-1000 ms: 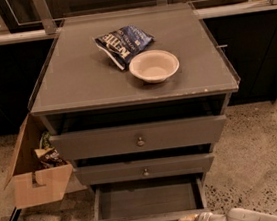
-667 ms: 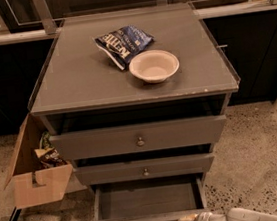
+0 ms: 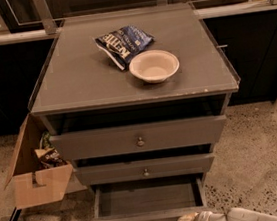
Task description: Close bottom drawer
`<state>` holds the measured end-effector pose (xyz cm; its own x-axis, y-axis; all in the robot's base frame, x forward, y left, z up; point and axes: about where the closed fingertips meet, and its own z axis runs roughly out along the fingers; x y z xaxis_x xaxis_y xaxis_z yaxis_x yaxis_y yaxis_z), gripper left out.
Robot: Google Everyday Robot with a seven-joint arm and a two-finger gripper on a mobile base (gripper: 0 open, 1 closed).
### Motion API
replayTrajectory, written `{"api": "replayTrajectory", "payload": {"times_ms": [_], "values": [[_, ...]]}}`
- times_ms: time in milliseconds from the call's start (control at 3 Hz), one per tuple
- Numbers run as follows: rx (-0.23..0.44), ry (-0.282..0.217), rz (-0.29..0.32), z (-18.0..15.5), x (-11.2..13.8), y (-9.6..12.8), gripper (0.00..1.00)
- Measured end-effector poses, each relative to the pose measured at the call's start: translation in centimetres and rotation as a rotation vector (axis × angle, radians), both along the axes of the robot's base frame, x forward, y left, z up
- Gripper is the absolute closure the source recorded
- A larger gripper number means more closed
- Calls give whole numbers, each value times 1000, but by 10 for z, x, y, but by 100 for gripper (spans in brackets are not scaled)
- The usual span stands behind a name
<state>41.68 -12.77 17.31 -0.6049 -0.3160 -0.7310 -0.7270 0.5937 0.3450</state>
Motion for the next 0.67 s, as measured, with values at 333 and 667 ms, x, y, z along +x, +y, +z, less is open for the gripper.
{"api": "replayTrajectory", "payload": {"times_ms": [333, 667], "values": [[-25, -16, -20, -5, 16, -8, 100], [-25, -16, -20, -5, 16, -7, 100]]}}
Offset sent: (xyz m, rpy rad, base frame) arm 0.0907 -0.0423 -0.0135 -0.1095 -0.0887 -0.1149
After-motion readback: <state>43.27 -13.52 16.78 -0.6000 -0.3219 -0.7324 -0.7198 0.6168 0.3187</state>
